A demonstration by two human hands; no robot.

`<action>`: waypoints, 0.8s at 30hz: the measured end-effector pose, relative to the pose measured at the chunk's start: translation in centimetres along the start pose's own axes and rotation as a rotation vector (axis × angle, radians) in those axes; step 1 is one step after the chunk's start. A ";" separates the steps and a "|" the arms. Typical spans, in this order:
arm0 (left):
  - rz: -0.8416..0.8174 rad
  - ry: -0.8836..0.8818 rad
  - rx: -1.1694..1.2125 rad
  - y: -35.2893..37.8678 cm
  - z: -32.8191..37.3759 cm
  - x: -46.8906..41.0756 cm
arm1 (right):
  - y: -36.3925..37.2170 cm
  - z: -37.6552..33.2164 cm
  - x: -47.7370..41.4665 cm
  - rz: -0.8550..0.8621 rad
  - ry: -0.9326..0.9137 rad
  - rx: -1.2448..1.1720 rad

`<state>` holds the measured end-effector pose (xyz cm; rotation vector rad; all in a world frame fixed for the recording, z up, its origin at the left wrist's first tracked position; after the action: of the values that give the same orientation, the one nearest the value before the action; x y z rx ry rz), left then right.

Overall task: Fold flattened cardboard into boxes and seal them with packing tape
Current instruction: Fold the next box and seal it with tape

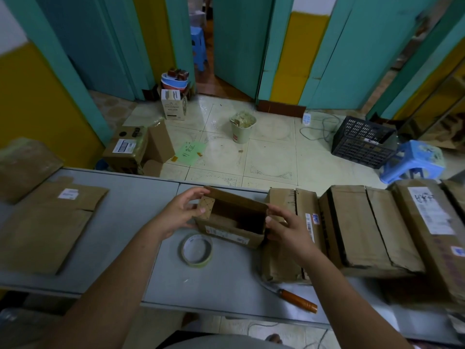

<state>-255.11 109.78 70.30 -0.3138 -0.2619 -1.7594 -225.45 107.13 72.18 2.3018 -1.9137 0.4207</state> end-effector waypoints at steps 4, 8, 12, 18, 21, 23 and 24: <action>-0.040 0.007 -0.018 0.2 -0.2 0.1 | -0.2 -0.2 -0.6 0.032 -0.008 0.032; -0.019 0.008 -0.020 0.3 -0.2 -0.1 | 1.2 -0.5 -1.1 0.017 -0.046 0.122; 0.023 -0.025 0.035 -0.1 -0.7 -0.3 | 2.1 -0.7 -1.5 0.040 -0.071 0.160; 0.010 -0.031 0.043 0.2 -1.1 -0.1 | 2.0 -1.5 -1.1 0.050 -0.160 0.360; 0.047 -0.049 0.035 -0.1 -1.6 -0.3 | 2.1 -0.4 -0.3 -0.086 -0.095 0.302; 0.030 -0.031 0.018 -0.2 -1.8 -0.5 | 2.4 0.1 0.2 -0.162 -0.088 0.336; 0.013 -0.018 0.020 -0.2 -1.9 -0.5 | 2.5 0.2 0.3 -0.168 -0.100 0.362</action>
<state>-255.31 109.59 68.32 -0.3160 -0.2896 -1.7403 -227.81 106.33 71.82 2.7321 -1.7892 0.6946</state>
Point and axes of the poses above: each hand's wrist, its own x-axis away from the middle knuckle, its own y-axis out of the palm, z = x × y, the point moved 10 cm from there along -x, towards the middle knuckle, and after that the axes turned 1 degree about -z, right-handed, at the moved point
